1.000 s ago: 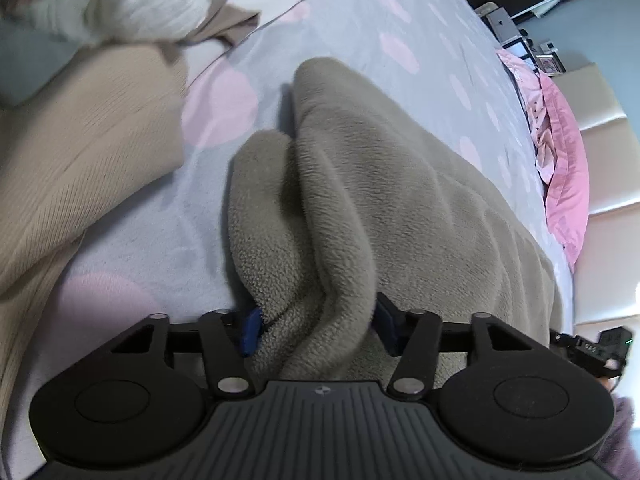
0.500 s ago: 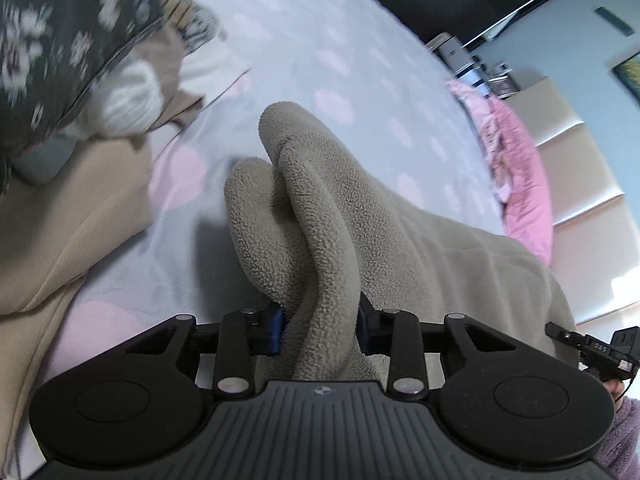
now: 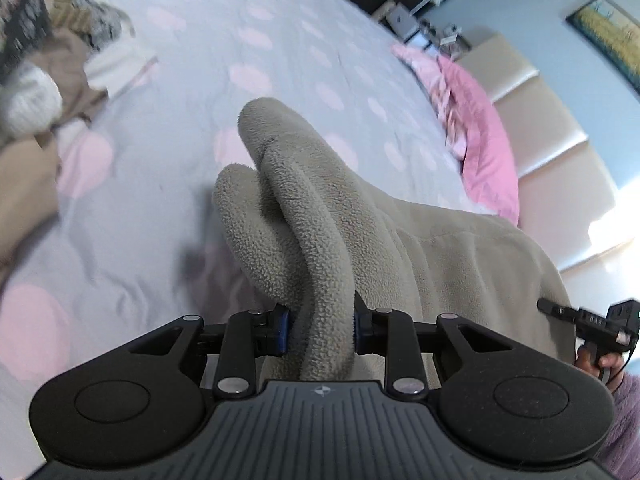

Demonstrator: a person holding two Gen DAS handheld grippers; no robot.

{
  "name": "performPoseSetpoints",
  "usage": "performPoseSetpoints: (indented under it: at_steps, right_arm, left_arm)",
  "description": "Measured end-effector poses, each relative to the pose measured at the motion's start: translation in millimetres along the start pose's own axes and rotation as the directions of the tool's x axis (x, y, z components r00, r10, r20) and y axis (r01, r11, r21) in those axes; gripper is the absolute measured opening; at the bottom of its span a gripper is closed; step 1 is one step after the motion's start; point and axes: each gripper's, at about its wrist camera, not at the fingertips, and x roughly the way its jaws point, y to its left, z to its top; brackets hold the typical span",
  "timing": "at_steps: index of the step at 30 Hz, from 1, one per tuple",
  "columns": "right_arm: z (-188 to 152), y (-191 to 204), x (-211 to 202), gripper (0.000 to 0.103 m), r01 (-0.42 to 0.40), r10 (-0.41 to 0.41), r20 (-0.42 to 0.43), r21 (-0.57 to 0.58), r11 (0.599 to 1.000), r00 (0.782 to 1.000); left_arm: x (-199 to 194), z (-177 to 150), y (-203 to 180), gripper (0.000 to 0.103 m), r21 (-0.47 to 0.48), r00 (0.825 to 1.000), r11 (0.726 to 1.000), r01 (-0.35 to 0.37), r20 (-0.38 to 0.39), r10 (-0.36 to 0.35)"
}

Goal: Fold clothes
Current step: 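Carry the lifted fleece bundle with both tools toward the pink pillow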

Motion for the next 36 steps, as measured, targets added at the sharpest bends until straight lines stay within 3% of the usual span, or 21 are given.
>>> performPoseSetpoints:
  at_steps: [4, 6, 10, 16, 19, 22, 24, 25, 28, 36]
  right_arm:
    - [-7, -19, 17, 0.034, 0.053, -0.052, -0.055, 0.024, 0.998, 0.997]
    - [-8, -28, 22, 0.034, 0.058, -0.055, -0.068, 0.047, 0.997, 0.996]
    - [-11, -34, 32, 0.035, 0.08, -0.075, -0.095, 0.048, 0.996, 0.993]
    - [-13, -41, 41, 0.036, 0.101, -0.093, -0.122, 0.057, 0.993, 0.988]
    - [-13, -44, 46, 0.037, 0.108, -0.099, -0.131, 0.064, 0.992, 0.986]
    - [-13, -47, 49, 0.037, 0.115, -0.105, -0.141, 0.065, 0.991, 0.984]
    - [-12, -49, 53, 0.037, 0.118, -0.108, -0.147, 0.066, 0.991, 0.983]
    - [-12, -50, 54, 0.037, 0.12, -0.109, -0.15, 0.068, 0.99, 0.983]
    - [-12, -52, 57, 0.038, 0.123, -0.111, -0.156, 0.074, 0.99, 0.982]
    - [-12, -51, 57, 0.037, 0.136, -0.123, -0.149, 0.074, 0.988, 0.981]
  left_arm:
    - [15, -10, 17, 0.028, -0.045, 0.998, 0.998, -0.052, -0.047, 0.05]
    - [17, -12, 29, 0.034, -0.09, 0.997, 0.995, -0.049, -0.071, 0.042]
    - [21, -15, 37, 0.053, -0.077, 0.986, 0.988, -0.132, -0.113, 0.123]
    - [34, -17, 59, 0.076, -0.163, 0.984, 0.981, -0.102, -0.16, 0.075]
    - [42, -21, 72, 0.078, -0.217, 0.987, 0.974, -0.065, -0.159, 0.031]
    - [48, -21, 71, 0.075, -0.199, 0.989, 0.979, -0.047, -0.148, 0.017]
    - [52, -19, 70, 0.064, -0.199, 0.99, 0.98, -0.021, -0.141, -0.007]
    - [54, -19, 69, 0.054, -0.199, 0.99, 0.98, -0.011, -0.138, -0.017]
    - [55, -18, 63, 0.045, -0.178, 0.992, 0.984, -0.007, -0.125, -0.015]
    - [40, -18, 49, 0.033, -0.137, 0.998, 0.991, -0.008, -0.059, 0.0]
